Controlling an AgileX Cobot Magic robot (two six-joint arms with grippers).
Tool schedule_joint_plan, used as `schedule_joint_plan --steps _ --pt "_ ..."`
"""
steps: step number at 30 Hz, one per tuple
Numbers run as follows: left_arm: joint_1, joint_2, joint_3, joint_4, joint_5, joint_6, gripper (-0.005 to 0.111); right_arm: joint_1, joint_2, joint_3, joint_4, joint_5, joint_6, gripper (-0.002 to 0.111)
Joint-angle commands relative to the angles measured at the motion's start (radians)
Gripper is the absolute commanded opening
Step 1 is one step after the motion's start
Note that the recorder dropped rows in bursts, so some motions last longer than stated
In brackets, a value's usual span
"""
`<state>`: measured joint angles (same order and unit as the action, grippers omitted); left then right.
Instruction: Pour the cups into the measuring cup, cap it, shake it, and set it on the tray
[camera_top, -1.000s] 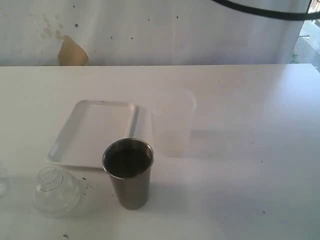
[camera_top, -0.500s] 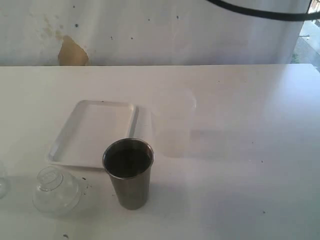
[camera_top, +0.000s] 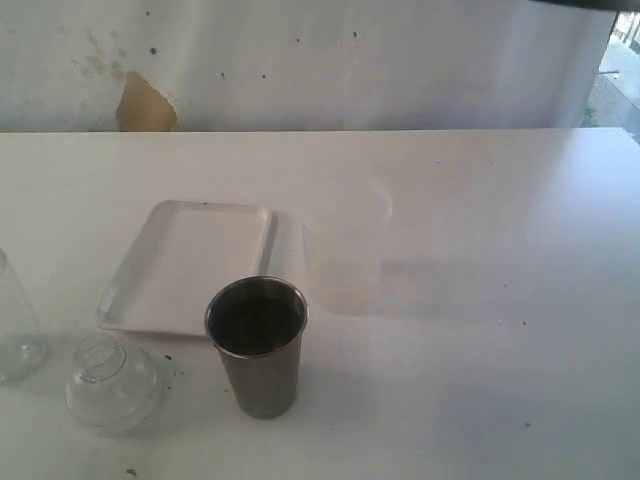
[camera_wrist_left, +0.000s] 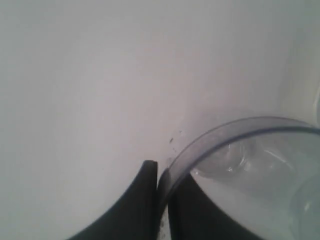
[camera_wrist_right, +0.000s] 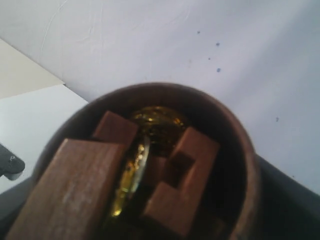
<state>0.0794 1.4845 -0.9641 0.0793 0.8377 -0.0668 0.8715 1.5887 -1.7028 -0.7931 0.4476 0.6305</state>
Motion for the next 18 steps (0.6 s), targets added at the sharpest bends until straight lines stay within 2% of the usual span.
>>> schedule_joint_plan --steps 1,5,8,14,18 --pt "-0.003 -0.001 -0.172 -0.034 0.049 0.015 0.000 -0.010 -0.070 0.002 -0.013 0.036 -0.042 0.000" --pt "-0.022 0.008 -0.364 -0.214 0.124 0.072 0.000 -0.052 -0.120 0.002 -0.007 0.100 -0.047 0.000" --pt "-0.087 0.019 -0.490 -0.333 0.156 0.131 0.000 -0.102 -0.158 0.002 -0.007 0.156 -0.074 0.000" --pt "-0.350 0.039 -0.672 -0.319 0.261 0.158 0.000 -0.217 -0.238 0.002 0.036 0.204 -0.137 0.000" --pt "-0.523 0.043 -0.688 -0.326 0.298 0.172 0.000 -0.327 -0.277 0.002 0.036 0.239 -0.145 0.000"
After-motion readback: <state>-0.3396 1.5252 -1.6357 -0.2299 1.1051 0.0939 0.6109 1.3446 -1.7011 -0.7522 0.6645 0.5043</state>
